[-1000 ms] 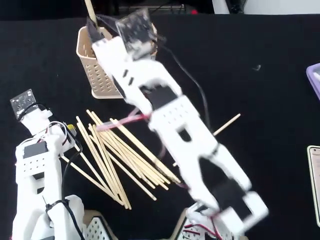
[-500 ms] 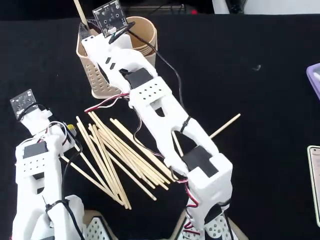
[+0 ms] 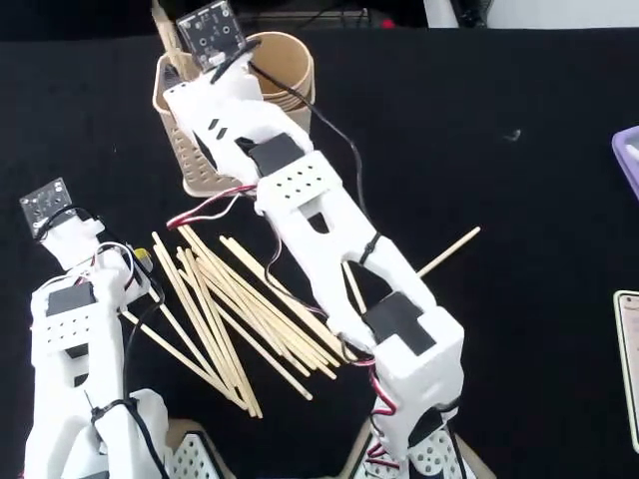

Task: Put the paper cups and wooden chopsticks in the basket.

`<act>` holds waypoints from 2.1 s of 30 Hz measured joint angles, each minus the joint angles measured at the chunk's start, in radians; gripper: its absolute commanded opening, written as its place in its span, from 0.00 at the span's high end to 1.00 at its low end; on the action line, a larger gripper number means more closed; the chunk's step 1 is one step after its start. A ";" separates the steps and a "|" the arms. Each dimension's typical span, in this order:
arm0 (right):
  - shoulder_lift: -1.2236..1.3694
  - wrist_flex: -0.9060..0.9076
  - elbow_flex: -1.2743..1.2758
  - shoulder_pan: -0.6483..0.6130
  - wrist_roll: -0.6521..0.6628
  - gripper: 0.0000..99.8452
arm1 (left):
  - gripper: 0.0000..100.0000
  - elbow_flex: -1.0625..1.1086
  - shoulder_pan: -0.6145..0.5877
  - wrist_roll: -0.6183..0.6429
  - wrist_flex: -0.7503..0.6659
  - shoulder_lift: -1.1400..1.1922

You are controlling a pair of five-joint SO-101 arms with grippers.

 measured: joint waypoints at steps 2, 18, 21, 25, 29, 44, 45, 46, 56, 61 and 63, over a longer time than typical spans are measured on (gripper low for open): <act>0.000 0.038 -0.026 0.000 0.000 0.88 | 0.78 0.000 0.000 0.000 0.000 0.000; -0.569 1.003 -0.011 0.071 0.005 0.87 | 0.78 0.000 0.000 0.000 0.000 0.000; -0.609 1.126 0.126 0.092 0.074 0.87 | 0.78 0.000 0.000 0.000 0.000 0.000; -0.652 1.106 0.420 0.132 0.232 0.87 | 0.78 0.000 0.000 0.000 0.000 0.000; -0.755 0.956 0.775 0.227 0.417 0.87 | 0.78 0.000 0.000 0.000 0.000 0.000; -0.882 0.621 1.373 0.278 0.710 0.79 | 0.78 0.000 0.000 0.000 0.000 0.000; -0.882 0.608 1.384 0.270 0.710 0.79 | 0.78 0.000 0.000 0.000 0.000 0.000; -0.882 0.595 1.392 0.262 0.710 0.79 | 0.78 0.000 0.000 0.000 0.000 0.000; -0.884 0.554 1.412 0.267 0.753 0.79 | 0.78 0.000 0.000 0.000 0.000 0.000; -0.884 0.554 1.412 0.350 0.784 0.79 | 0.78 0.000 0.000 0.000 0.000 0.000; -0.884 0.554 1.412 0.358 0.784 0.79 | 0.78 0.000 0.000 0.000 0.000 0.000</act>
